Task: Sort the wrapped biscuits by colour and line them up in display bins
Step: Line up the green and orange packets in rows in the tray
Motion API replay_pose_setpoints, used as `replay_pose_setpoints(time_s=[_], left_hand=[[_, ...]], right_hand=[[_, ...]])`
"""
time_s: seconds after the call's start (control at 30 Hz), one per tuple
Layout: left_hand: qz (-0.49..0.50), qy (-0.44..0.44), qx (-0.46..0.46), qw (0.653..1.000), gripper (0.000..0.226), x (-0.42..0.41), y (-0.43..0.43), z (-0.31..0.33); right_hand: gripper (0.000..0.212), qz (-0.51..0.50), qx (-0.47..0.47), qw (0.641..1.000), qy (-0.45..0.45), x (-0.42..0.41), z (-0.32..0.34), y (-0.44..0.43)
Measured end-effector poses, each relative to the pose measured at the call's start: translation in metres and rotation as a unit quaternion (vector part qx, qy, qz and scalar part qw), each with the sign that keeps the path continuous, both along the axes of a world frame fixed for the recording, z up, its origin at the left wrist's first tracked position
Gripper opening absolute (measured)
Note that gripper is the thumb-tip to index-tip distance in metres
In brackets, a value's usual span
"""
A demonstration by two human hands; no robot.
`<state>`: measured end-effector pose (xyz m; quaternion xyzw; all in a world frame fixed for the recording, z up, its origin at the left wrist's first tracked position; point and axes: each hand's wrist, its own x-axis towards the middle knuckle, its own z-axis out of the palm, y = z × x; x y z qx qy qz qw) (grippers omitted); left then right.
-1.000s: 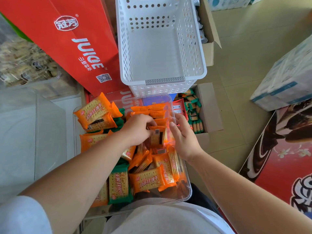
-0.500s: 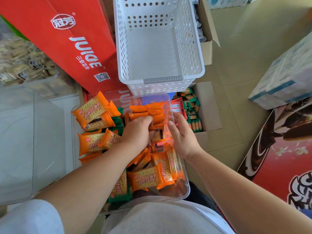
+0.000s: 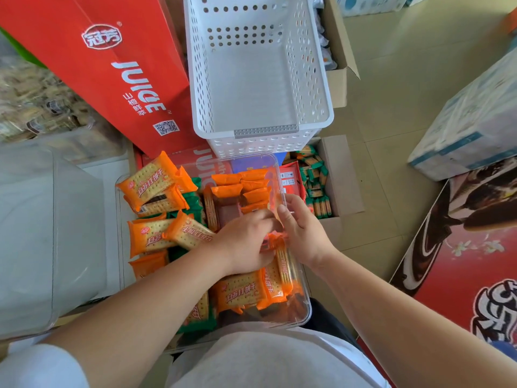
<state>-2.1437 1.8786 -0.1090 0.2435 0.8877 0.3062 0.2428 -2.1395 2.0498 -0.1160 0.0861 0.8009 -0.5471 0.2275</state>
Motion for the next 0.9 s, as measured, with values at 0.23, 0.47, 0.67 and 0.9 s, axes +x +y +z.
replay_pose_setpoints(time_s=[0.23, 0.47, 0.67, 0.9], left_hand=[[-0.031, -0.069, -0.041, 0.996, 0.039, -0.004, 0.001, 0.0], [0.04, -0.149, 0.008, 0.988, 0.04, -0.011, -0.013, 0.004], [0.148, -0.143, 0.061, 0.977, 0.02, -0.016, -0.022, 0.007], [0.207, 0.016, 0.039, 0.977, 0.013, -0.024, -0.031, 0.013]], right_hand=[[0.04, -0.001, 0.009, 1.0, -0.003, 0.001, 0.001, -0.002], [0.057, -0.001, 0.018, 1.0, 0.006, 0.002, 0.005, -0.003], [0.06, 0.005, 0.022, 1.0, 0.011, 0.003, 0.006, -0.004], [0.063, 0.011, 0.023, 1.0, 0.018, 0.003, 0.01, -0.004]])
